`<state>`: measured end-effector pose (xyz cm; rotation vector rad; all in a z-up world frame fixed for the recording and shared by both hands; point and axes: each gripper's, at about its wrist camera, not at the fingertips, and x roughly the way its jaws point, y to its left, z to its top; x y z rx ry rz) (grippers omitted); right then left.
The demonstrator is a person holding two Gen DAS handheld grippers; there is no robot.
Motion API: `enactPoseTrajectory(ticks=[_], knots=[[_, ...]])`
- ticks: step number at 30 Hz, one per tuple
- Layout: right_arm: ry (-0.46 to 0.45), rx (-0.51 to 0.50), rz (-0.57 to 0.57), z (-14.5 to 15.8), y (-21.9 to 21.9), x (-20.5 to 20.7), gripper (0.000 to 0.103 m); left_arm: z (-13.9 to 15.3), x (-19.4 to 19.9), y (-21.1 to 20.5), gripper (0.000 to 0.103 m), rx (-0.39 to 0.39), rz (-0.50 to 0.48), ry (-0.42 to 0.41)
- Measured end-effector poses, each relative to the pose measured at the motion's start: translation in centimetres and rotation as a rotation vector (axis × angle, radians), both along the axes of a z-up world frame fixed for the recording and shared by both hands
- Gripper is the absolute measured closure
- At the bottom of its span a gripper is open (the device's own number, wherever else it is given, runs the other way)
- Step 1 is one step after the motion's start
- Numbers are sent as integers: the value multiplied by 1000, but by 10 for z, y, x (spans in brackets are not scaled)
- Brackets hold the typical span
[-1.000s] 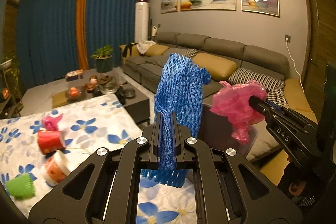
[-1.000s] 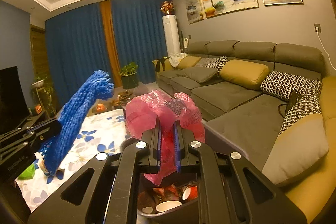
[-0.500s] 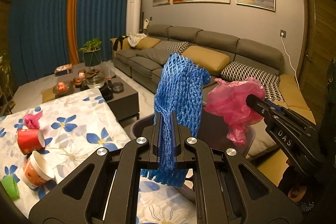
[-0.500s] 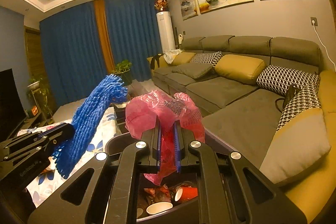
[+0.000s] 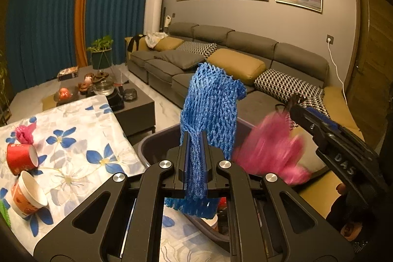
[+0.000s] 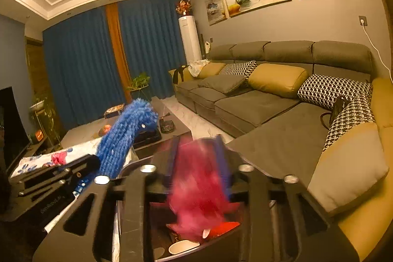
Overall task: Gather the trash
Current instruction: 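Carry the blue net and pink bag over the grey bin and open both grippers, then move both open grippers back to the bed toward the white-orange cup and green sleeve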
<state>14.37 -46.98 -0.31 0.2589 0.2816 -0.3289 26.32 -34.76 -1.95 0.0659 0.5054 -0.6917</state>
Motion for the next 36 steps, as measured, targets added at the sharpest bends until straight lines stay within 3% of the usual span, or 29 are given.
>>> enactPoseTrajectory(ticks=[4, 6, 7, 8, 11, 14, 21, 26, 36], knots=[[-16, 8, -19, 3, -3, -6, 53, -6, 2, -5, 95, 3, -14, 18], [-16, 13, -24, 3, -4, -8, 50, -9, 4, -6, 89, 4, -22, 36], [-16, 11, -27, 3, -2, -10, 49, -11, 4, -7, 81, 8, -26, 40], [-17, 10, -29, 3, -1, -13, 47, -12, 5, -7, 65, 13, -24, 40], [-24, 3, -33, 6, 1, -19, 41, -16, 4, -5, 39, 5, -11, 43], [-23, -4, -32, 7, 3, -25, 34, -18, 5, 2, 23, 5, 32, 43], [12, -26, -18, 4, 15, -32, 18, -19, -14, 37, 16, 25, 146, 11], [38, -62, 4, 4, 40, -40, 15, -13, -33, 78, 15, 25, 238, -14], [36, -53, 88, 5, 110, -43, 9, -17, -60, 223, 15, 75, 498, -26]])
